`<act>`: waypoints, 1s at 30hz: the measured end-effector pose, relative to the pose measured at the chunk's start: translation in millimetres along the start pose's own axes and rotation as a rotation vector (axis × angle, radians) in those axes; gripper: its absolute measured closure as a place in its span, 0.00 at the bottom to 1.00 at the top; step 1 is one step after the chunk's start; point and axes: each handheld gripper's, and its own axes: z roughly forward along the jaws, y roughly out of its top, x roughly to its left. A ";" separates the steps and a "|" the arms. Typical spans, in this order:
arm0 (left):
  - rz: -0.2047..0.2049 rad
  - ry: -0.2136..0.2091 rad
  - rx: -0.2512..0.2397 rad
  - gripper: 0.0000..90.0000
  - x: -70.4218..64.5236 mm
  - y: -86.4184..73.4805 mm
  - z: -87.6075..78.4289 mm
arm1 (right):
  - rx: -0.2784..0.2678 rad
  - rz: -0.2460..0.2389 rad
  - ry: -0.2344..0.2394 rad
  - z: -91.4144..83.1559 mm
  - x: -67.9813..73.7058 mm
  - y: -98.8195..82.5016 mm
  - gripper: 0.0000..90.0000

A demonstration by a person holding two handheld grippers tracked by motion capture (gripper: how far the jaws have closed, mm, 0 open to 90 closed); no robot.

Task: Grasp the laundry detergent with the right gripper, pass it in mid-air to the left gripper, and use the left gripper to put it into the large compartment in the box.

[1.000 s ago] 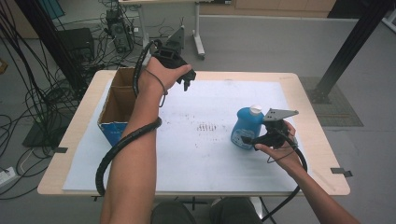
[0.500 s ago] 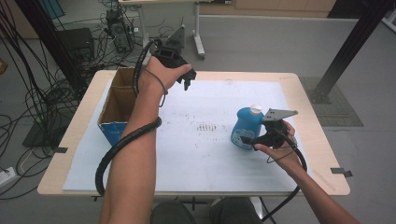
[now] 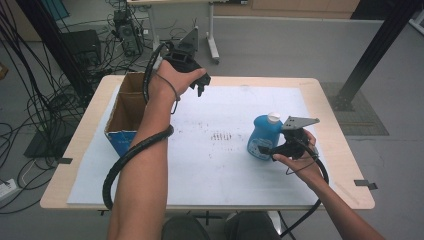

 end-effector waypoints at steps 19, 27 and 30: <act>-0.002 0.003 0.003 0.07 1.7 -1.4 1.9 | 0.006 0.007 0.007 1.8 -0.1 -0.9 0.02; -0.004 0.003 0.009 0.07 3.8 -2.7 3.9 | 0.004 0.013 0.007 2.7 -0.9 -1.7 0.05; -0.006 0.002 0.008 0.07 3.9 -3.1 4.6 | 0.005 0.016 0.010 2.5 -1.8 -2.7 0.10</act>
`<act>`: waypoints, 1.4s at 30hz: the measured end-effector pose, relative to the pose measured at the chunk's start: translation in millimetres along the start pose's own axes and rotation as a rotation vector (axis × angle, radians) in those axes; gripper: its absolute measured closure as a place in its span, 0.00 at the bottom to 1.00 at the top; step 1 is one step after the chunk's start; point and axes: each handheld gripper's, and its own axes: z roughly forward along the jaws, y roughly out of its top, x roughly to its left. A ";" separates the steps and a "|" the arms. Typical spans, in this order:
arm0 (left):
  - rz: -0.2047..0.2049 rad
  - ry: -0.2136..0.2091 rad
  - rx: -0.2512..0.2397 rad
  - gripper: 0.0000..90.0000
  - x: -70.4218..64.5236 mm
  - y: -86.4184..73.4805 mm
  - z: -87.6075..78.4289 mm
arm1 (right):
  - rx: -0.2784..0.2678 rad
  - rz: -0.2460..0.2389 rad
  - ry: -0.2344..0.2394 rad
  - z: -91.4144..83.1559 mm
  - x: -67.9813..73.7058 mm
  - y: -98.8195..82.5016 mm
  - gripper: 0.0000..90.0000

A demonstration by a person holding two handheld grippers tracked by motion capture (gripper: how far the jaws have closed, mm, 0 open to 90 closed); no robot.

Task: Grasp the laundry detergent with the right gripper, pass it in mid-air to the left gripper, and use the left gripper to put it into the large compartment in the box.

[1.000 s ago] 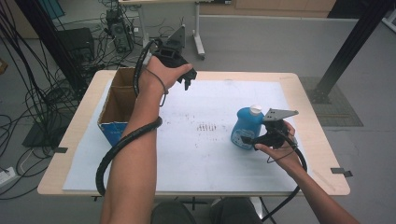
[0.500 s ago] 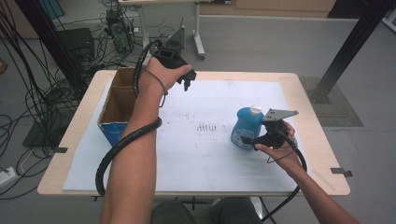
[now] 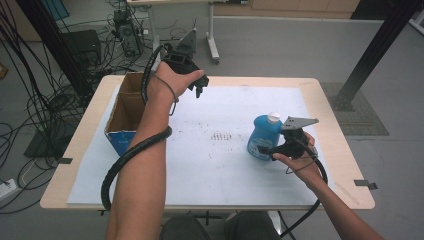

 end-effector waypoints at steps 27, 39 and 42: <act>0.001 0.001 0.006 0.07 0.4 -2.2 4.8 | -0.015 -0.056 0.009 7.1 -0.2 1.4 0.46; 0.003 0.003 0.003 0.07 -0.3 -2.8 1.7 | -0.018 -0.056 0.010 7.0 -0.2 0.9 0.46; 0.002 0.004 0.002 0.07 -0.2 -3.3 1.8 | -0.017 -0.060 0.005 7.0 0.5 1.1 0.46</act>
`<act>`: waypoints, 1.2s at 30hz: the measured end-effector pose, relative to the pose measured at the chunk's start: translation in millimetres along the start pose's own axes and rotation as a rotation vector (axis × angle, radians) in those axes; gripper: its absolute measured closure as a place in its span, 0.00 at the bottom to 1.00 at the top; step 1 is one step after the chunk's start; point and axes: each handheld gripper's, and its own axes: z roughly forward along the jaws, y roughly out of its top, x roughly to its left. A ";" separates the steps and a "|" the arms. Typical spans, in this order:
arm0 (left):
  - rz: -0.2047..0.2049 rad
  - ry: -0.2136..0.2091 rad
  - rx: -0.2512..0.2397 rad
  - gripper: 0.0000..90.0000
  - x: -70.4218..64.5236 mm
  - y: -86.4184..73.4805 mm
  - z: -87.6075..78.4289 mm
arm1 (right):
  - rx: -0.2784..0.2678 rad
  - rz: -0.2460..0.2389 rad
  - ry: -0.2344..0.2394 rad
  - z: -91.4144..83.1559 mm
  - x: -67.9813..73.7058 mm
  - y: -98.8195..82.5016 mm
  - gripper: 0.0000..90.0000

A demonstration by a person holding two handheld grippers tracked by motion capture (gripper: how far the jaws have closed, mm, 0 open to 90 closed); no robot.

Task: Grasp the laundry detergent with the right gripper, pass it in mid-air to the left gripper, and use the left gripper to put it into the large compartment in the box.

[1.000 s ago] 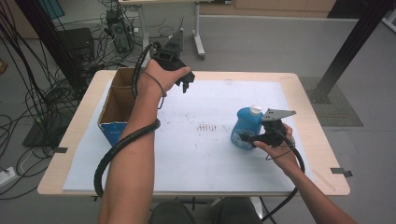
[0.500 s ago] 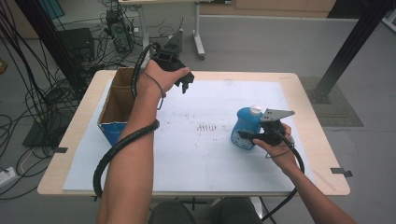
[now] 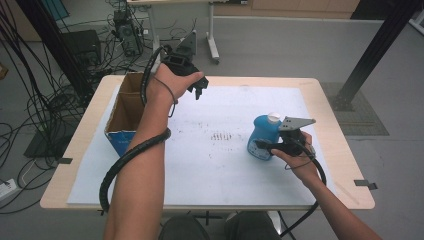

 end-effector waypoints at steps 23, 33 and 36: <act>0.004 0.012 0.004 0.07 0.7 -0.2 -1.2 | -0.008 -0.001 0.002 0.0 0.0 -1.3 0.47; 0.002 0.012 0.001 0.07 3.0 -0.5 -3.4 | -0.013 -0.003 0.002 -0.1 -0.2 -1.7 0.48; 0.001 0.012 0.000 0.07 2.9 -0.5 -3.5 | -0.012 -0.002 0.003 -0.3 -0.3 -1.7 0.49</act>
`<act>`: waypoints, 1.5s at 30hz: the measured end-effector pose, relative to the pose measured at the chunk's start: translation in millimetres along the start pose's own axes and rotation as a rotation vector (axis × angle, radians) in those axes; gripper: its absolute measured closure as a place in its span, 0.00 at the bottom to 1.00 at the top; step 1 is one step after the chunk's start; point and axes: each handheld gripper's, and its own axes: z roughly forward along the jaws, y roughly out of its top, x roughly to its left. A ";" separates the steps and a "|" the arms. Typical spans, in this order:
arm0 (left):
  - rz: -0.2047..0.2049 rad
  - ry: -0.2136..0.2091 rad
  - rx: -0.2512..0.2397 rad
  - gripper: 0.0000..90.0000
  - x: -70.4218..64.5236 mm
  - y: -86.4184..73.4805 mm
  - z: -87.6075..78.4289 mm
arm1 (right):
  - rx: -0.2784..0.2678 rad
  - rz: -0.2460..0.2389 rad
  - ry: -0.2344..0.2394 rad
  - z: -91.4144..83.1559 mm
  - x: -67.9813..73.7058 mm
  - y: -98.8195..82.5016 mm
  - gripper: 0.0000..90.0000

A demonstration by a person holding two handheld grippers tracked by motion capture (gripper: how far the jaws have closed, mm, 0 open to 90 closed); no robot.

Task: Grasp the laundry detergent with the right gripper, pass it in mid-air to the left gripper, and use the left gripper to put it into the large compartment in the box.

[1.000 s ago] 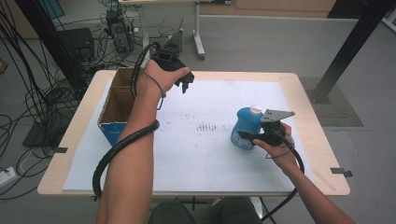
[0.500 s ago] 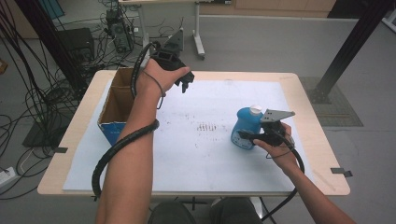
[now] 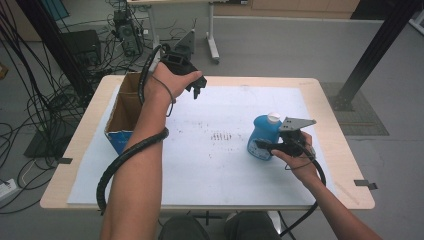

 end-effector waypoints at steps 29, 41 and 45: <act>0.035 -0.020 0.013 0.07 9.7 -5.0 -2.6 | 0.009 0.012 0.002 0.1 -0.3 1.7 0.50; 0.113 -0.026 0.016 0.07 9.3 -3.1 -13.5 | 0.030 0.052 0.018 -0.1 -5.3 5.4 0.50; 0.144 -0.032 0.008 0.07 12.6 0.2 -22.1 | 0.050 0.063 0.036 -2.2 -8.9 10.7 0.50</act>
